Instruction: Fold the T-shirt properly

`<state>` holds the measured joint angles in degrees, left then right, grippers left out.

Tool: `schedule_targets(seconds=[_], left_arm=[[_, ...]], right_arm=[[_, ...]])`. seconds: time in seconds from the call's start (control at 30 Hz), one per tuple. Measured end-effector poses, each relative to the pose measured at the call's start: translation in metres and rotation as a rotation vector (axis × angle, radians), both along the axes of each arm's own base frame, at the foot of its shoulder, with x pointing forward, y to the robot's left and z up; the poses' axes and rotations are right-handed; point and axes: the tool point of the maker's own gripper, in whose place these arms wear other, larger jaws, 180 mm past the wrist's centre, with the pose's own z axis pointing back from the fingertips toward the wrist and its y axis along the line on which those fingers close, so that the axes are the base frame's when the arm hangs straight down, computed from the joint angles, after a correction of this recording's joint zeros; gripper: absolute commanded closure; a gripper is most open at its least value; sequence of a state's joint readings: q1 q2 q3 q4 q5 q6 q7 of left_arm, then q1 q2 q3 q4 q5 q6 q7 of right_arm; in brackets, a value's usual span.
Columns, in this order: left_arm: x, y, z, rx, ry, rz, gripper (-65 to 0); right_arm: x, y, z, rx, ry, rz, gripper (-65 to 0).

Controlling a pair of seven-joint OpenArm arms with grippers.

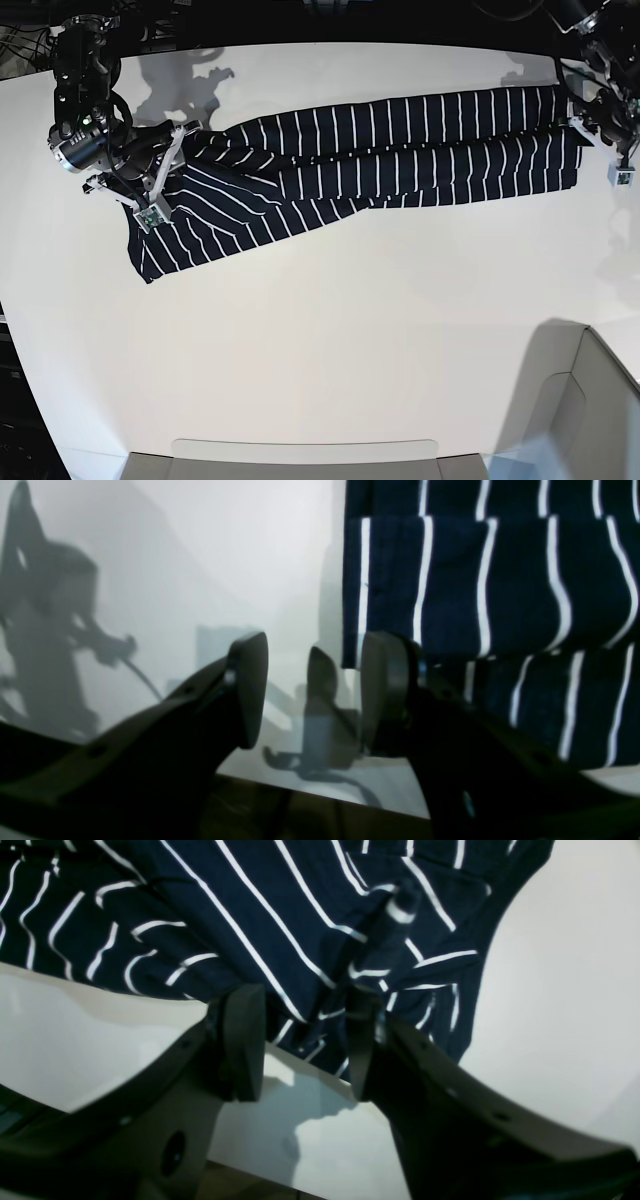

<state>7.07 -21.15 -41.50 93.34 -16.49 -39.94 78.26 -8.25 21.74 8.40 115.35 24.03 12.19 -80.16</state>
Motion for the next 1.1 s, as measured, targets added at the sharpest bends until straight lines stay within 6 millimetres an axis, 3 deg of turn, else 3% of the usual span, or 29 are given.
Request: schedule_targets(seconds=[0.07,0.2,0.37,0.43,0.53,0.77,0.93,1.0,1.1], left_arm=[[0.004,0.005,0.006,-0.017,-0.032,0.044,-30.5],[0.012,0.033,0.023,-0.013,-0.117,0.156,-30.5],[-0.008,0.018,-0.023,-0.146,-0.005,0.201,-30.5],[-0.005,0.015,-0.027,-0.172,-0.002,0.209,-30.5],[0.007,0.021,-0.02,-0.162,-0.048,0.208,-30.3],[-0.007,0.027,-0.022,-0.163,-0.026,0.248,-30.3],[0.011,0.038,0.012,-0.076,-0.115,0.218,-30.3],[0.017,0.033,0.019,-0.062,-0.147,0.207,-30.3],[0.017,0.02,0.012,-0.084,-0.145,0.201,-30.3]], right_arm=[[0.0,0.0,0.0,0.0,0.001,0.0,-26.5],[0.0,0.0,0.0,0.001,0.001,0.0,-26.5],[-0.002,-0.002,-0.001,-0.005,0.006,0.001,-26.5],[-0.002,0.0,-0.001,-0.001,0.006,0.001,-26.5],[-0.002,-0.001,-0.001,-0.002,0.006,0.0,-26.5],[-0.002,0.0,-0.001,-0.001,0.006,0.0,-26.5],[-0.002,0.001,-0.001,0.002,0.006,0.001,-26.5],[-0.002,0.001,-0.002,0.003,0.007,0.002,-26.5],[-0.002,0.001,-0.002,0.002,0.006,0.001,-26.5]])
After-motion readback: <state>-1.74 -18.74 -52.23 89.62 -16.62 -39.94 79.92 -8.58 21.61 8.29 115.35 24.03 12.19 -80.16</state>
